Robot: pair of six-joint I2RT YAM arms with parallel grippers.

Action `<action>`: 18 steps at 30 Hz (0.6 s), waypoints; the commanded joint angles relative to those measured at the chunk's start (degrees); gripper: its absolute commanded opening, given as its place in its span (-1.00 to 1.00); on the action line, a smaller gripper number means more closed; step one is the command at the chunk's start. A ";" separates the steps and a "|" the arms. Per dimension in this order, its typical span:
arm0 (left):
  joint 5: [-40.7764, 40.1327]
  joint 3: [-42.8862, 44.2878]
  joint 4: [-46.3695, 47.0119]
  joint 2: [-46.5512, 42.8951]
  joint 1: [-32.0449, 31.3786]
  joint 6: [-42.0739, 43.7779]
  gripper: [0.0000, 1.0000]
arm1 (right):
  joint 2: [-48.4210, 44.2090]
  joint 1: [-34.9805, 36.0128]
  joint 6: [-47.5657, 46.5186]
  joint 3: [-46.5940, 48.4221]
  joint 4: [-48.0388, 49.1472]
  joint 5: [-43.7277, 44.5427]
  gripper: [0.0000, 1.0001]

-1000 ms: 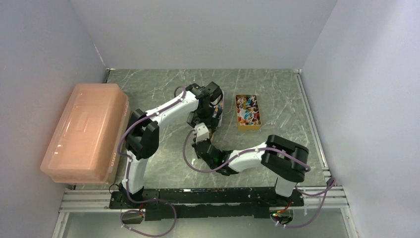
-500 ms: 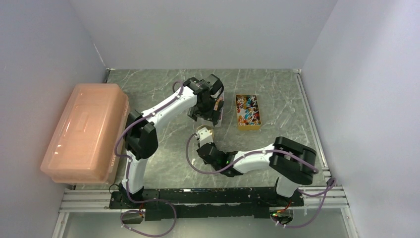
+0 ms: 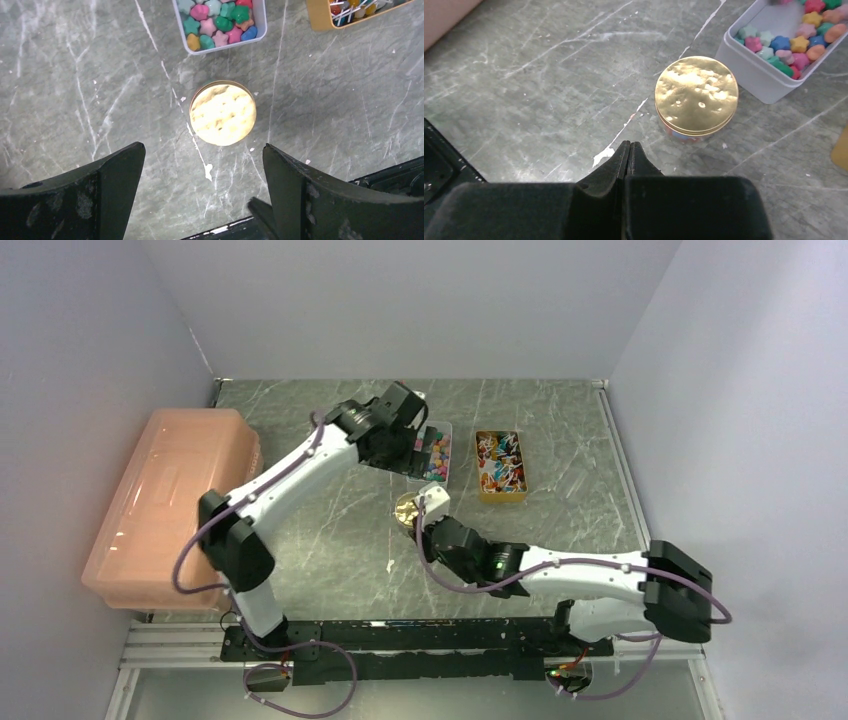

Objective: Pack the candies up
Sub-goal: Move the packing bottle to the center of the board.

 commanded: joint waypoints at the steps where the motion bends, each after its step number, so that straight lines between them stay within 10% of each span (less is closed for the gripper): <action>1: -2.61 -9.18 8.58 -11.00 0.12 0.25 0.86 | -6.59 0.20 -0.28 1.11 -8.84 -0.24 -1.00; 18: 13.40 -63.84 54.81 -47.67 -0.66 -1.22 0.87 | -19.66 -6.96 1.06 3.28 -27.50 0.75 -0.27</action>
